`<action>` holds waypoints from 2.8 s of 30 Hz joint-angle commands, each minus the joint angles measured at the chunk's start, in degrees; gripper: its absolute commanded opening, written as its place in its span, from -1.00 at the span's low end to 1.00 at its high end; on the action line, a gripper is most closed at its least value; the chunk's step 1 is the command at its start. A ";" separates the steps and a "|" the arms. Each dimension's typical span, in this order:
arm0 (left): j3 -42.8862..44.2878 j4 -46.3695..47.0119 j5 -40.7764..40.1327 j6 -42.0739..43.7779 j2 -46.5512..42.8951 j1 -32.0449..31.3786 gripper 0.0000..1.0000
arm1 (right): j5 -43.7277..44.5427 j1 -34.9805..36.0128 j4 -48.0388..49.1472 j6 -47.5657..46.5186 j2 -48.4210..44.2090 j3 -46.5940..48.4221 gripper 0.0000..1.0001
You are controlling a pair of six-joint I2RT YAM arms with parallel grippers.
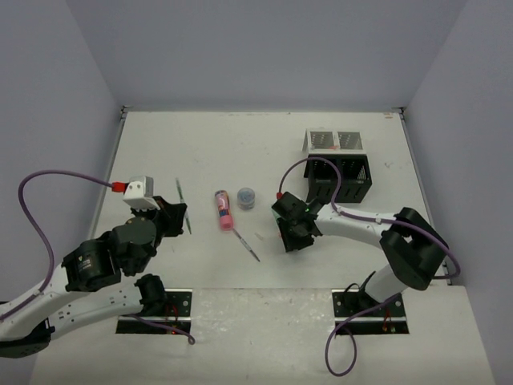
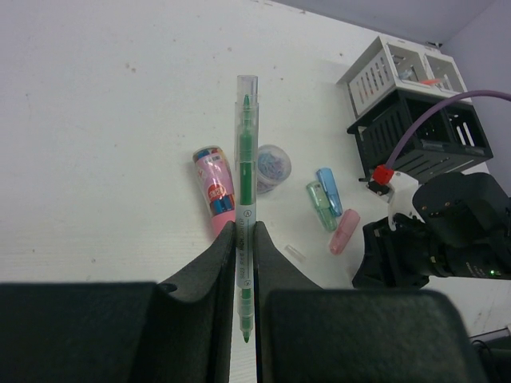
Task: Sort the stationery into containers
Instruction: Close the pen cap on the pen.
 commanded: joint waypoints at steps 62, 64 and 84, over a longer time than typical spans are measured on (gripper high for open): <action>-23.58 58.67 32.65 -3.85 1.11 0.18 -1.00 | -4.22 22.78 47.75 -4.26 -40.12 -16.37 -1.00; -23.40 58.67 32.65 -3.51 1.46 0.18 -1.00 | -4.13 22.78 47.31 -4.52 -40.72 -16.03 -1.00; -22.15 57.08 33.41 -2.09 3.04 0.13 -1.00 | -2.58 22.78 45.27 -6.00 -41.69 -13.66 -1.00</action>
